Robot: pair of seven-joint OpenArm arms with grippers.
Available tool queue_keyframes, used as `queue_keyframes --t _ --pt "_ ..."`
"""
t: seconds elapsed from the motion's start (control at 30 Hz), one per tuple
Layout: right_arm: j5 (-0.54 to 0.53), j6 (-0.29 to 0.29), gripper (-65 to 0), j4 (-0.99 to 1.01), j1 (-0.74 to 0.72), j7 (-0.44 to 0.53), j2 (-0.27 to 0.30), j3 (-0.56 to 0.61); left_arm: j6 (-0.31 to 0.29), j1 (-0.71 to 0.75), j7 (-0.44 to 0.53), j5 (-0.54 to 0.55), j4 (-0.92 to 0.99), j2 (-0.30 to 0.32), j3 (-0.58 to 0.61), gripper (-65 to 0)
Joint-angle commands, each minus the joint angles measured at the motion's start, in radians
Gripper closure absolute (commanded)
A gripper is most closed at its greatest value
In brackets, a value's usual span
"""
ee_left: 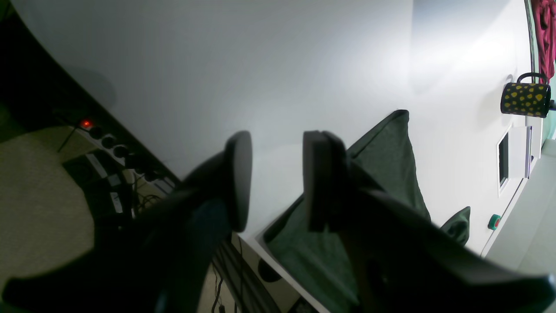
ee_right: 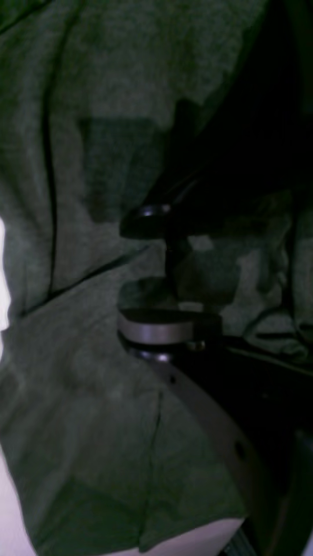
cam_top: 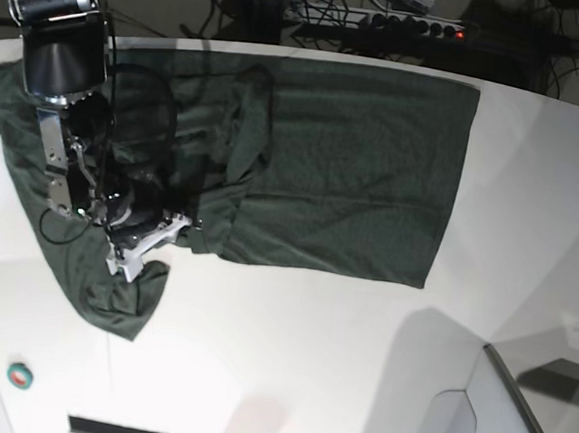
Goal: Layout the t-shirt on the table in an organized manner, then fold the t-shirt properly
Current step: 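Sweep the right gripper across the shirt toward the left gripper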
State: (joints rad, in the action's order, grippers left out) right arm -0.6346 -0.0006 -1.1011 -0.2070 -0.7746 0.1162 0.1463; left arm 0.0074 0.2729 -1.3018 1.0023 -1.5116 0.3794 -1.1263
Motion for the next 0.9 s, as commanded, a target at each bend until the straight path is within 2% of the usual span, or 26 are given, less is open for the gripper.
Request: queue_keyframes --t 0.0,0.43,0.47,0.6,0.7,0.77,0.87 --pt "-0.012 0.007 -24.5 -0.006 -0.033 0.013 0.007 -0.003 -0.004 0.006 0.006 0.019 -0.017 0.026 -0.01 -18.9" --pt "-0.012 0.007 -23.1 0.032 -0.049 0.013 -0.002 -0.003 -0.004 0.001 0.006 0.019 -0.016 0.025 -0.007 -18.9" --pt "-0.012 0.007 -20.6 0.032 -0.049 0.013 -0.002 -0.003 -0.004 0.001 0.006 0.019 -0.016 0.025 -0.007 -18.9" --pt "-0.012 0.009 -2.9 0.031 -0.049 0.008 -0.002 -0.003 -0.004 0.001 0.006 0.019 -0.014 0.025 -0.005 -18.9" --pt "-0.015 0.012 -0.9 0.023 -0.047 0.007 -0.002 -0.003 -0.004 -0.001 0.006 0.019 -0.014 0.025 -0.005 -18.9" --pt "-0.017 0.037 -0.9 -0.03 -0.022 0.004 -0.002 -0.003 -0.004 -0.001 0.006 0.019 -0.014 0.026 -0.005 -18.9" --pt "-0.017 0.029 -0.8 -0.147 0.014 -0.035 -0.002 -0.003 -0.004 -0.001 0.006 0.017 -0.014 0.028 -0.005 -18.9"
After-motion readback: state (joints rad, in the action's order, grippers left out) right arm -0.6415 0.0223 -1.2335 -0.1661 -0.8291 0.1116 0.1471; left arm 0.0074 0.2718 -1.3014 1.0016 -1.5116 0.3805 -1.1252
